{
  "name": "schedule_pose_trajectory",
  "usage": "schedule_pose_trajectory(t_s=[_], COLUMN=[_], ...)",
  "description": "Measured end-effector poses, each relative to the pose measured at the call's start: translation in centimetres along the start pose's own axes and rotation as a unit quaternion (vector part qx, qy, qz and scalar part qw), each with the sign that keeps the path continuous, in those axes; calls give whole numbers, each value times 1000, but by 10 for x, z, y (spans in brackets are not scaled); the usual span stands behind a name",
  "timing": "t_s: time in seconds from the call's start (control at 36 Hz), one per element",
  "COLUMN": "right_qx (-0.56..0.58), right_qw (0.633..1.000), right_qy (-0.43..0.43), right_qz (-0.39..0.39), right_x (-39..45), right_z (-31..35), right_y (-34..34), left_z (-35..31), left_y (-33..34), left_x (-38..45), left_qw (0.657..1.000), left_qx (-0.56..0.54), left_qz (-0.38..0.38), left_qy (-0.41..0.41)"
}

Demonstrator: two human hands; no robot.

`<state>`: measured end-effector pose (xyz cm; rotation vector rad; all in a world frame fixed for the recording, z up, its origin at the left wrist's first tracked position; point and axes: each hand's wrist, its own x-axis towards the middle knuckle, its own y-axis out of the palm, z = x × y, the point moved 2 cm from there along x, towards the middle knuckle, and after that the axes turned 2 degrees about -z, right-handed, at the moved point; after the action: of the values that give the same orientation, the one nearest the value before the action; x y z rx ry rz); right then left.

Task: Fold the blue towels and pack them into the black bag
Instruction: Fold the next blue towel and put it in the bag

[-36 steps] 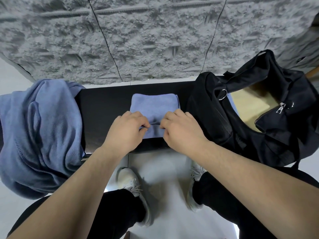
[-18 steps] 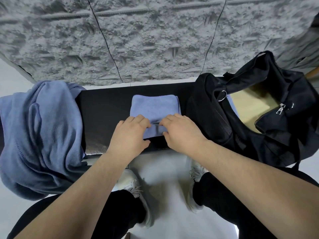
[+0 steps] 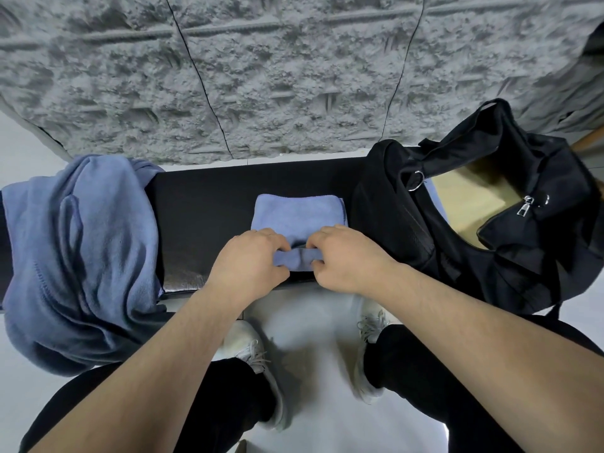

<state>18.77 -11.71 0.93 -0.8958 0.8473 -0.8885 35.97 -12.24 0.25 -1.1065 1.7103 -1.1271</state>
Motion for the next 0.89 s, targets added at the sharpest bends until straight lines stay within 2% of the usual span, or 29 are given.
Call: schedule_pose_trajectory(t_s=[0.19, 0.31, 0.47, 0.64, 0.89], right_qx=[-69, -61, -50, -36, 1], right_qw=[996, 996, 997, 999, 999], right_qy=[-33, -46, -32, -7, 23], right_qz=[-54, -51, -55, -39, -25], right_x=[1, 0, 6, 10, 11], right_z=[1, 1, 1, 2, 0], right_y=[1, 3, 4, 2, 12], left_z=[0, 6, 15, 23, 14], left_y=[-3, -4, -5, -10, -13], left_x=[8, 12, 13, 6, 6], left_qw=[997, 994, 991, 982, 990], left_qx=[0, -21, -64, -184, -52], left_qz=[62, 93, 117, 26, -104], left_qy=[-39, -51, -18, 19, 82])
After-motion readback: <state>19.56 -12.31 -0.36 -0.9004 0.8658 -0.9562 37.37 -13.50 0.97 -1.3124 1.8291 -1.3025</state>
